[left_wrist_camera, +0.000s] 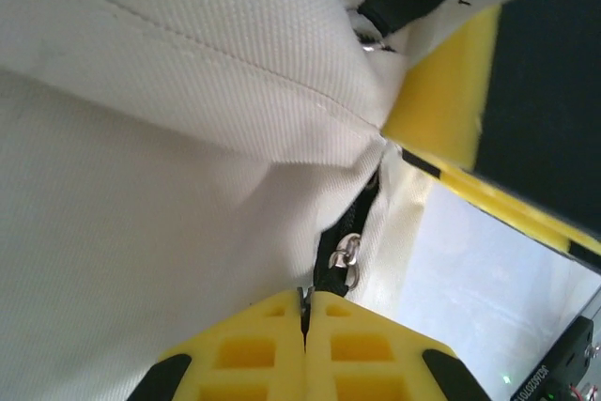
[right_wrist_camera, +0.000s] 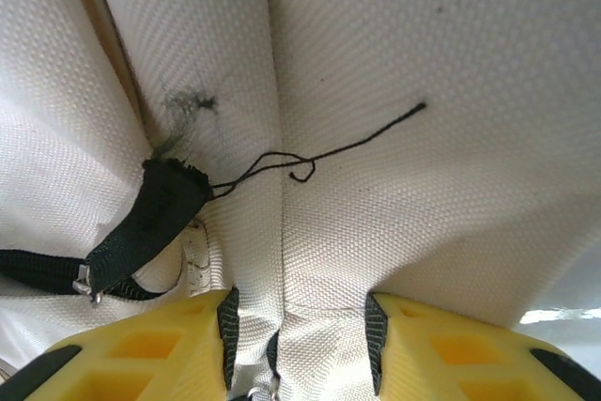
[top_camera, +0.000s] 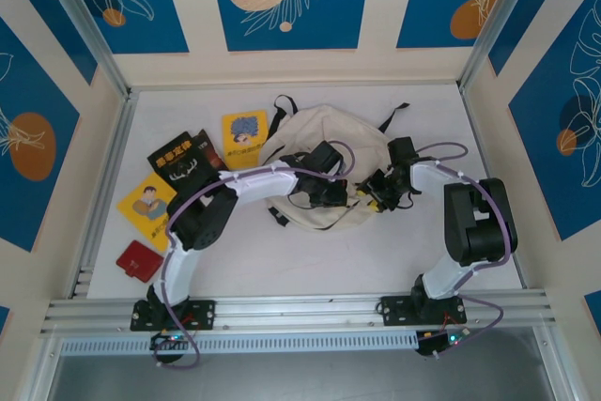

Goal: Pack the student bag

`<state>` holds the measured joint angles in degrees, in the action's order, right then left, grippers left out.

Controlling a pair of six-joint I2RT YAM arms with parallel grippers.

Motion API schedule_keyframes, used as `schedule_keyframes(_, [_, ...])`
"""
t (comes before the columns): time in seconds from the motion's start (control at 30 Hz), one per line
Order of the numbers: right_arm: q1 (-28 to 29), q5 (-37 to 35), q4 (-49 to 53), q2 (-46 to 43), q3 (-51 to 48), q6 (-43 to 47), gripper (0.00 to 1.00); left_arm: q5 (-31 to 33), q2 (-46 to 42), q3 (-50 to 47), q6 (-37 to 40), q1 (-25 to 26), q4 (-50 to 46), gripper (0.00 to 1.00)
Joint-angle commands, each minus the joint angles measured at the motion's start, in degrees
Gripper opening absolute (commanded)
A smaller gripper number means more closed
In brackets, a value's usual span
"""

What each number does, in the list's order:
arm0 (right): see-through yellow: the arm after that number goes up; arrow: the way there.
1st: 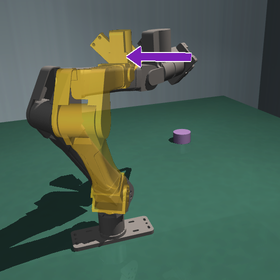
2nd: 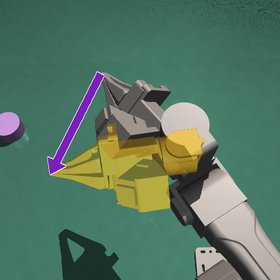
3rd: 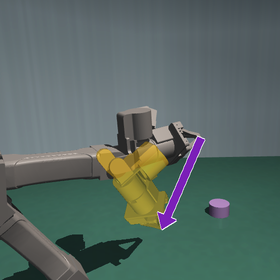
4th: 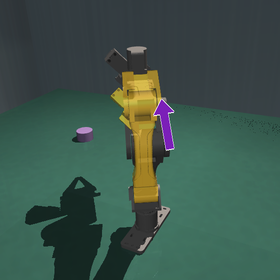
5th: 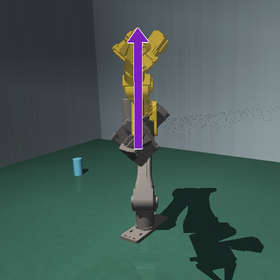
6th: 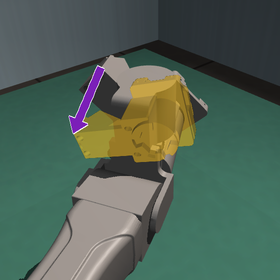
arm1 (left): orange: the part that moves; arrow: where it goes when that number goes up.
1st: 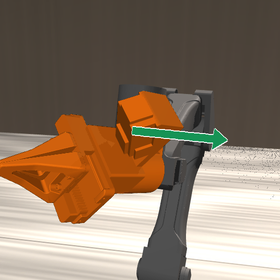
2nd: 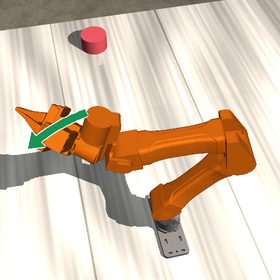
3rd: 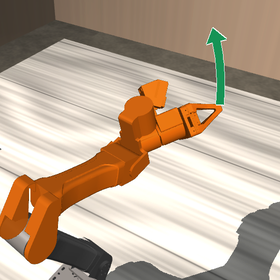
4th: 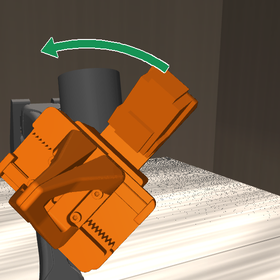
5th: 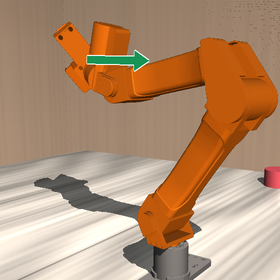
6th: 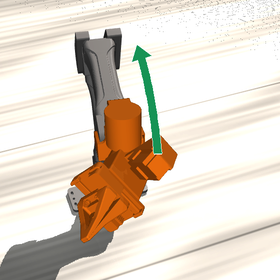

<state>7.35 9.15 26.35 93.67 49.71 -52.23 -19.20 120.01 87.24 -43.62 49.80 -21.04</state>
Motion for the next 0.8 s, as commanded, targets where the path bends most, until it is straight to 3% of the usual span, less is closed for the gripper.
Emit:
schedule_keyframes(0.0, [-0.12, -5.17, 2.93, 1.56, 1.08, -1.77, 0.45, 1.98, -4.76, -0.99, 3.12, 0.03, -7.05, 0.0])
schedule_keyframes(0.4, [-0.63, -8.33, 5.77, 2.96, 2.62, -5.0, 0.48, 2.27, -12.07, -6.25, 6.2, 0.03, -14.77, 0.0])
schedule_keyframes(0.77, [0.38, -11.64, 7.4, 3.98, 3.99, -7.77, 0.48, 11.06, -19.15, -12.57, 16.7, -0.23, -22.69, 0.0])
